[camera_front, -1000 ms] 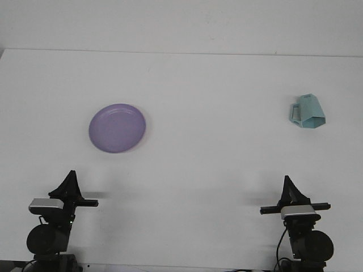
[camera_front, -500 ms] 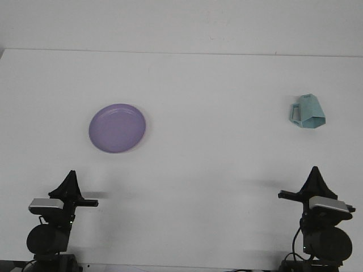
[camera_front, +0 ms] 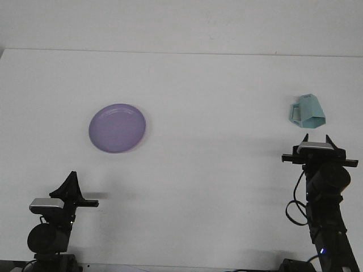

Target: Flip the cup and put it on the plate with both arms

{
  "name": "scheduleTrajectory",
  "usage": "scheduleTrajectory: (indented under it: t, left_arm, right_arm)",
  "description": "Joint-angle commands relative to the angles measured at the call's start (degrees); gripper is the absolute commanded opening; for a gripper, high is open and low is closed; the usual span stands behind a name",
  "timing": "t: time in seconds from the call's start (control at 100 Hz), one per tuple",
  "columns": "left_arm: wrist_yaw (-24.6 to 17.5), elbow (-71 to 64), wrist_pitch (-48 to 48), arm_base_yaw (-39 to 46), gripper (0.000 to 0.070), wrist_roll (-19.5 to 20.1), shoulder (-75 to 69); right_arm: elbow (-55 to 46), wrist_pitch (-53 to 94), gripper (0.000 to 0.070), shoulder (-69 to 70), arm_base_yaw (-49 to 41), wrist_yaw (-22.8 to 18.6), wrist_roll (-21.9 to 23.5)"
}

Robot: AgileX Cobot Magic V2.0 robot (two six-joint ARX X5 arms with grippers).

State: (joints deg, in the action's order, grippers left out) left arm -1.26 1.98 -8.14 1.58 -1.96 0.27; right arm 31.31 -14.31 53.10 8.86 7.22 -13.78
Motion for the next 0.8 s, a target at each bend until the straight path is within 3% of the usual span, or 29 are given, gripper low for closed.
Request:
scheduleTrajectory:
  t: [0.0, 0.2, 0.45, 0.79]
  left_arm:
    - [0.0, -1.2, -0.5, -0.1, 0.0011, -0.3, -0.1]
    - [0.0, -1.2, -0.5, -0.1, 0.0012, -0.3, -0.1]
    - [0.0, -1.2, -0.5, -0.1, 0.0011, -0.3, -0.1]
    - [0.0, -1.2, -0.5, -0.1, 0.0011, -0.3, -0.1]
  right_arm:
    - [0.3, -2.9, 0.0476, 4.1, 2.1, -0.5, -2.7]
    - [0.3, -16.9, 0.0476, 18.3, 11.3, -8.9, -4.2]
    - [1.3, -34.6, 0.0474, 36.2, 18.1, -14.3, -4.5]
    - [16.4, -35.3, 0.0472, 54.7, 19.8, -18.2, -7.6]
